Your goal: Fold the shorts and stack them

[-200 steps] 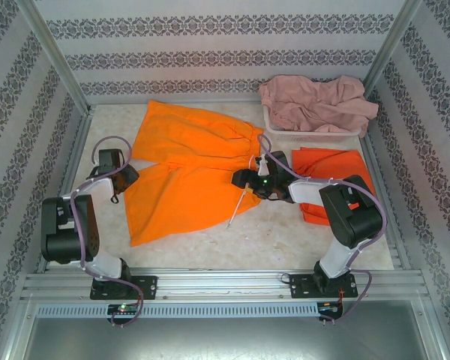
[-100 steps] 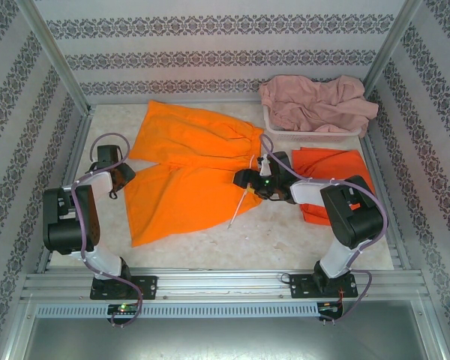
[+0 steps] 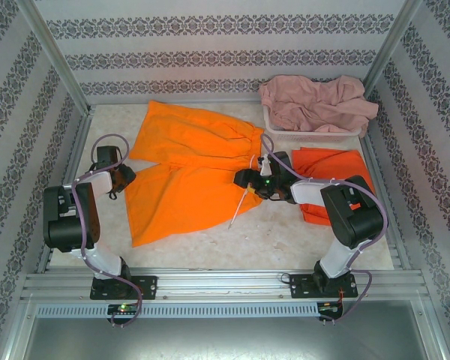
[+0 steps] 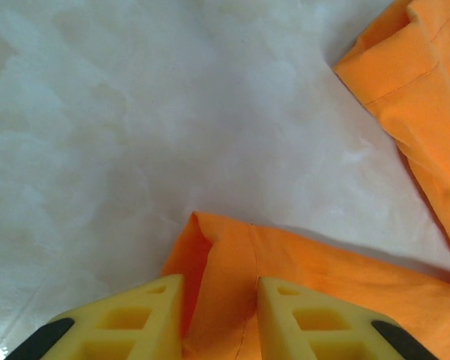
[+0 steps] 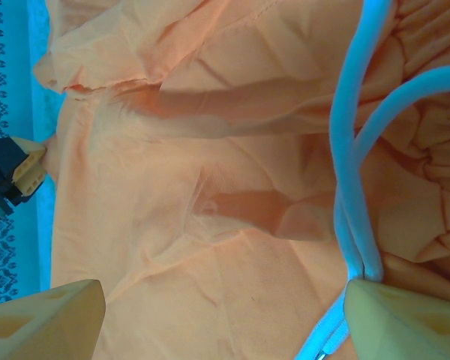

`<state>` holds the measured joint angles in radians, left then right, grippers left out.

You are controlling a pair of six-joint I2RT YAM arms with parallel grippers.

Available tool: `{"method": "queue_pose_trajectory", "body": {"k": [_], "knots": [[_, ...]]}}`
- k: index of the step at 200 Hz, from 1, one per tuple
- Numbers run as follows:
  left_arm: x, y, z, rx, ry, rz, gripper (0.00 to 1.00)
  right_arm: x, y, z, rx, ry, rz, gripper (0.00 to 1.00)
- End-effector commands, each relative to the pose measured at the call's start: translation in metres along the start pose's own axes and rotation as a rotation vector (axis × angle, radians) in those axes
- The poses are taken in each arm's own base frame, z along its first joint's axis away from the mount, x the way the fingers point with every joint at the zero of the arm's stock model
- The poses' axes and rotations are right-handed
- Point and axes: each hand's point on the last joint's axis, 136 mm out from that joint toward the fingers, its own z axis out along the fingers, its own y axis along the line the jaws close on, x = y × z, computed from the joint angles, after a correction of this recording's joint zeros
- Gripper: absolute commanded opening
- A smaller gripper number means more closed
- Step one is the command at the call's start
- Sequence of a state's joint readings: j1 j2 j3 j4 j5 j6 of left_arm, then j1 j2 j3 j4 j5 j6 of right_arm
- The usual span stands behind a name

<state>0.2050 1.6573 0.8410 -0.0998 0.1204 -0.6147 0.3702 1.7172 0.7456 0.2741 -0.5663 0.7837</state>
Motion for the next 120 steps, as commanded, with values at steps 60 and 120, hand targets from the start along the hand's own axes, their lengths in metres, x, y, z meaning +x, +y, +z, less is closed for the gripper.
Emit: {"method": "queue_pose_trajectory", "body": {"k": [60,120], "knots": [[-0.021,0.003,-0.007,-0.021,-0.045,-0.024,0.04,0.023,-0.040,0.002,0.108,0.058,0.101,0.84],[-0.054,0.002,-0.002,-0.003,-0.047,-0.087,0.00,0.031,-0.053,0.001,0.138,0.074,0.124,0.84]]}}
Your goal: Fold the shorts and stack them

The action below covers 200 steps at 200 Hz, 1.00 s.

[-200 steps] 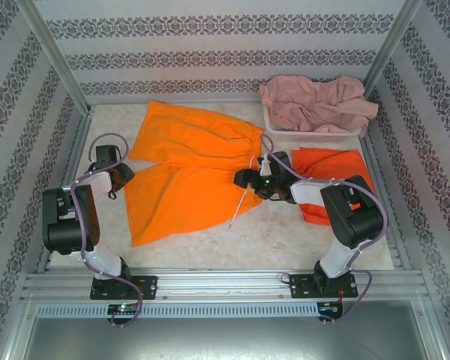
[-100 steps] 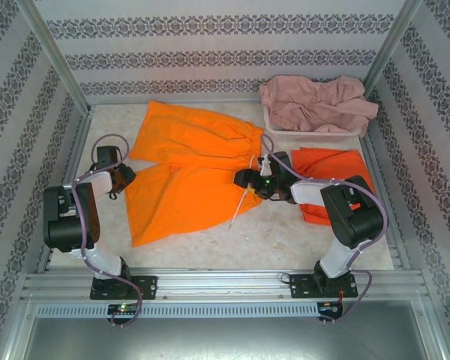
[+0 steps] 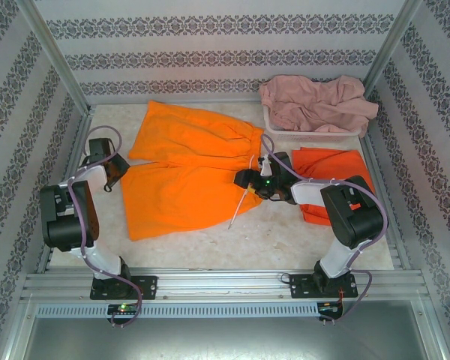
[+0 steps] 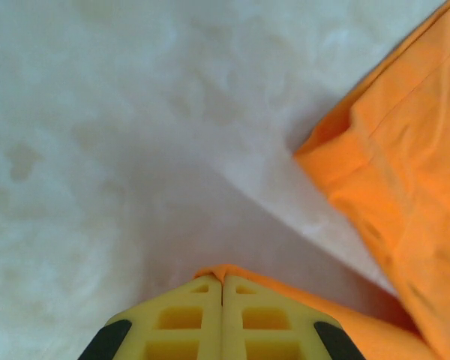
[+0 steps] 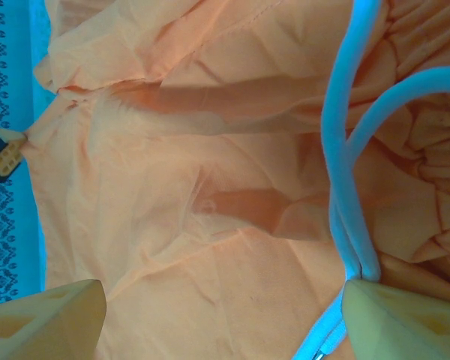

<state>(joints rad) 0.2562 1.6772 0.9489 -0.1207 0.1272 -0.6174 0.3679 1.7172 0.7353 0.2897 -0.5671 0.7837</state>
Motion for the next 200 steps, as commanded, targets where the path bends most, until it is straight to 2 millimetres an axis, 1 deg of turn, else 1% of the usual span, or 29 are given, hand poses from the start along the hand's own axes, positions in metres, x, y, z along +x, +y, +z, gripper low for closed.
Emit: {"method": "queue_pose_trajectory", "body": {"k": [1,17,35,49,58,74,93,111,133,145,156,168,188,200], "knots": [[-0.010,0.010,0.007,-0.028,0.022,-0.047,0.00,0.031,-0.052,0.001,0.143,0.078,0.126,0.84],[-0.012,0.013,0.012,-0.030,0.032,-0.062,0.00,0.032,-0.053,0.001,0.146,0.080,0.129,0.84],[-0.009,0.014,0.016,-0.025,0.048,-0.069,0.00,0.032,-0.052,0.001,0.141,0.079,0.134,0.84],[-0.006,0.012,0.017,-0.009,0.056,-0.072,0.08,0.031,-0.048,0.001,0.128,0.080,0.135,0.84],[-0.006,0.009,0.013,0.014,0.055,-0.076,0.13,0.030,-0.042,0.001,0.110,0.082,0.131,0.84],[-0.008,-0.003,0.000,0.072,0.040,-0.078,0.25,0.027,-0.027,0.000,0.071,0.086,0.119,0.84],[-0.009,-0.014,-0.026,0.139,0.017,-0.092,0.38,0.020,-0.002,-0.006,0.020,0.068,0.092,0.84],[-0.003,-0.020,-0.055,0.201,-0.005,-0.113,0.57,0.012,0.024,-0.017,-0.017,0.029,0.044,0.84],[0.011,-0.028,-0.085,0.278,-0.010,-0.133,0.74,-0.001,0.052,-0.034,-0.050,-0.036,-0.015,0.85],[0.021,-0.032,-0.096,0.306,0.004,-0.128,0.81,-0.009,0.062,-0.042,-0.055,-0.066,-0.038,0.85],[0.034,-0.036,-0.103,0.331,0.029,-0.124,0.86,-0.019,0.069,-0.046,-0.056,-0.090,-0.057,0.86],[0.047,-0.040,-0.107,0.355,0.058,-0.123,0.89,-0.030,0.076,-0.046,-0.060,-0.105,-0.066,0.86],[0.075,-0.046,-0.109,0.379,0.109,-0.104,0.93,-0.047,0.089,-0.036,-0.074,-0.100,-0.077,0.87],[0.094,-0.048,-0.107,0.383,0.143,-0.092,0.96,-0.059,0.089,-0.028,-0.058,-0.101,-0.072,0.87]]}}
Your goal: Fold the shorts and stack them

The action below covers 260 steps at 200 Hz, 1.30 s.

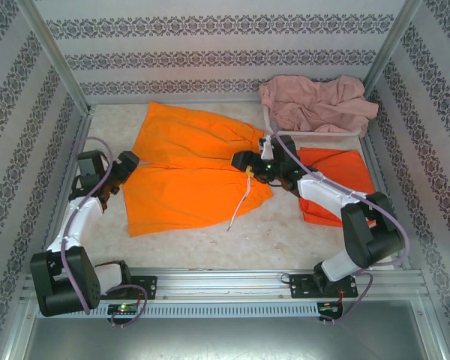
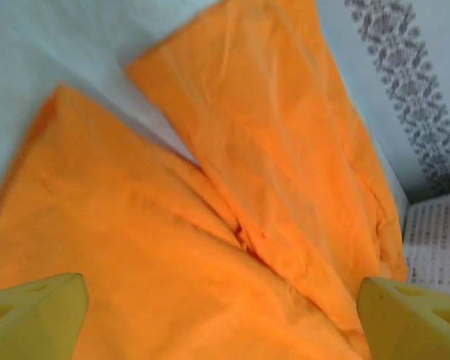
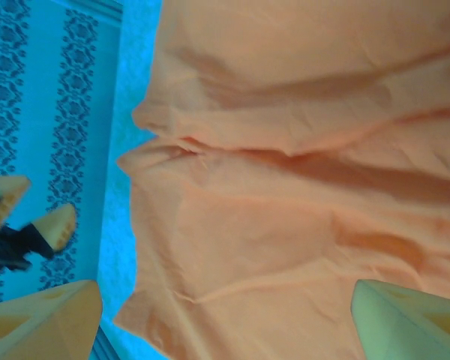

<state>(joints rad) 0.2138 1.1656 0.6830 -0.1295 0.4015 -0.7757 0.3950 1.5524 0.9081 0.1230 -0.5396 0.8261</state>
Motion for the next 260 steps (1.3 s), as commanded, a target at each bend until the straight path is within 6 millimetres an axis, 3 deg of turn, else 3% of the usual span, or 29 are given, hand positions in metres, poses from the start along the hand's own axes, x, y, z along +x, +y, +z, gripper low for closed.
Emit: {"method": "queue_pose_trajectory", "body": {"k": [1,32,63,125,186,220,260], "knots": [[0.047,0.004,0.003,0.001,0.121,-0.034,0.97,-0.018,-0.002,0.015,0.036,0.000,-0.013,0.87],[0.093,0.017,0.018,-0.006,0.207,-0.032,1.00,-0.042,-0.015,0.044,0.069,-0.001,0.013,0.88],[0.112,0.041,0.031,-0.043,0.244,-0.052,1.00,-0.056,-0.029,0.072,0.102,0.012,0.036,0.88],[0.105,0.082,0.044,-0.155,0.213,-0.043,1.00,-0.064,-0.078,0.103,0.232,0.000,0.095,0.88],[0.080,0.085,0.045,-0.156,0.176,-0.064,1.00,-0.083,-0.113,0.120,0.319,-0.075,0.190,0.88],[0.059,0.069,0.027,-0.118,0.112,-0.067,1.00,-0.091,-0.101,0.118,0.279,-0.127,0.225,0.88],[0.046,0.055,-0.017,-0.120,0.010,-0.079,1.00,-0.099,-0.045,0.103,0.156,-0.172,0.194,0.89]]}}
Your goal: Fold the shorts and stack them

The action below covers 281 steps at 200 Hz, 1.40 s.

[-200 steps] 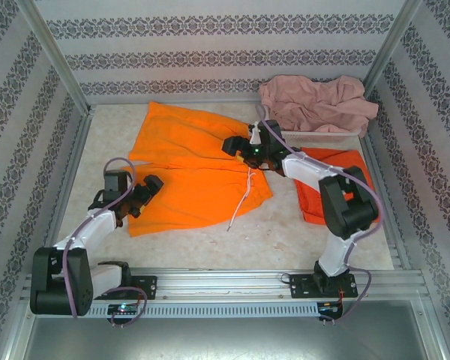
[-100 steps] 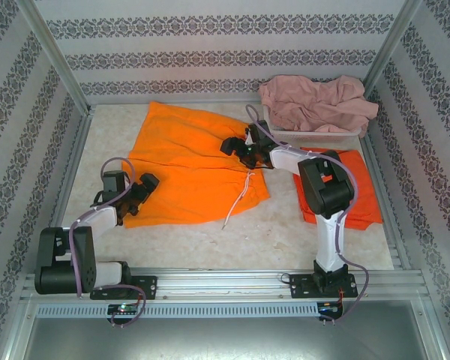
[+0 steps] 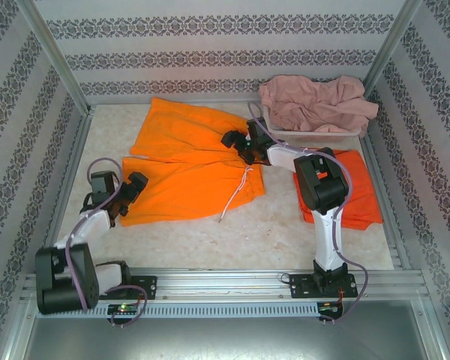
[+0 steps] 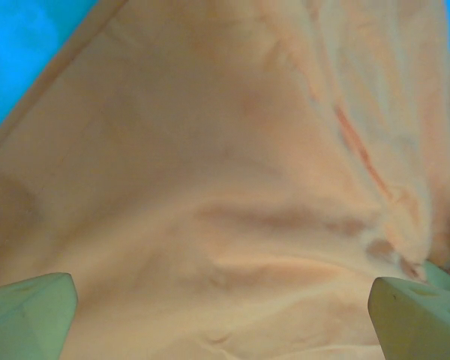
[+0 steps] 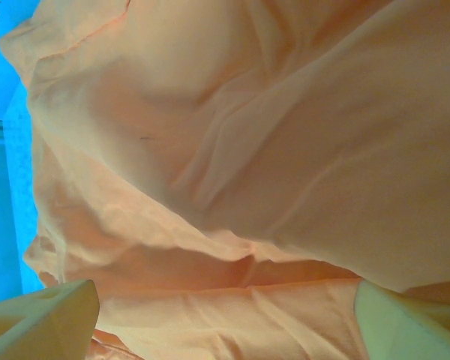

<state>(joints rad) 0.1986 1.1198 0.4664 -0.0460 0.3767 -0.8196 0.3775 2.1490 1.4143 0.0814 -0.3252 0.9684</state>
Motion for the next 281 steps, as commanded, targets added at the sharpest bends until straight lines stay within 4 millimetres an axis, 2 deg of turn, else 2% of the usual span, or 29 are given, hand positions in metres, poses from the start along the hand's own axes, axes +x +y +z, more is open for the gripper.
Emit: {"method": "queue_pose_trajectory", "body": {"k": [1,30,58,80,106,122,160,192,208,281], "knots": [[-0.002,0.004,-0.028,-0.046,-0.044,-0.020,1.00,-0.006,0.041,-0.026,-0.091,-0.060,-0.005,0.89],[0.010,0.011,-0.056,-0.077,-0.060,-0.065,1.00,-0.006,0.079,-0.064,-0.182,-0.103,-0.045,0.90],[0.031,0.028,-0.074,-0.116,-0.044,-0.151,1.00,-0.002,0.095,-0.104,-0.242,-0.136,-0.076,0.90],[0.042,0.042,-0.086,-0.127,-0.081,-0.231,1.00,0.005,0.092,-0.130,-0.263,-0.147,-0.091,0.90],[0.045,0.057,-0.097,-0.165,-0.133,-0.251,0.90,0.010,0.076,-0.153,-0.264,-0.164,-0.089,0.90],[0.050,0.063,-0.097,-0.192,-0.117,-0.261,0.87,0.011,0.064,-0.164,-0.258,-0.176,-0.079,0.90],[0.055,0.074,-0.081,-0.228,-0.087,-0.297,0.62,0.011,0.041,-0.180,-0.240,-0.204,-0.058,0.90],[0.053,0.080,-0.065,-0.244,-0.082,-0.302,0.58,0.011,0.031,-0.187,-0.235,-0.215,-0.044,0.90],[0.050,0.083,-0.059,-0.254,-0.090,-0.290,0.50,0.012,0.030,-0.189,-0.235,-0.215,-0.043,0.90],[0.043,0.090,-0.037,-0.289,-0.074,-0.257,0.47,0.017,0.018,-0.188,-0.224,-0.190,-0.023,0.90]]}}
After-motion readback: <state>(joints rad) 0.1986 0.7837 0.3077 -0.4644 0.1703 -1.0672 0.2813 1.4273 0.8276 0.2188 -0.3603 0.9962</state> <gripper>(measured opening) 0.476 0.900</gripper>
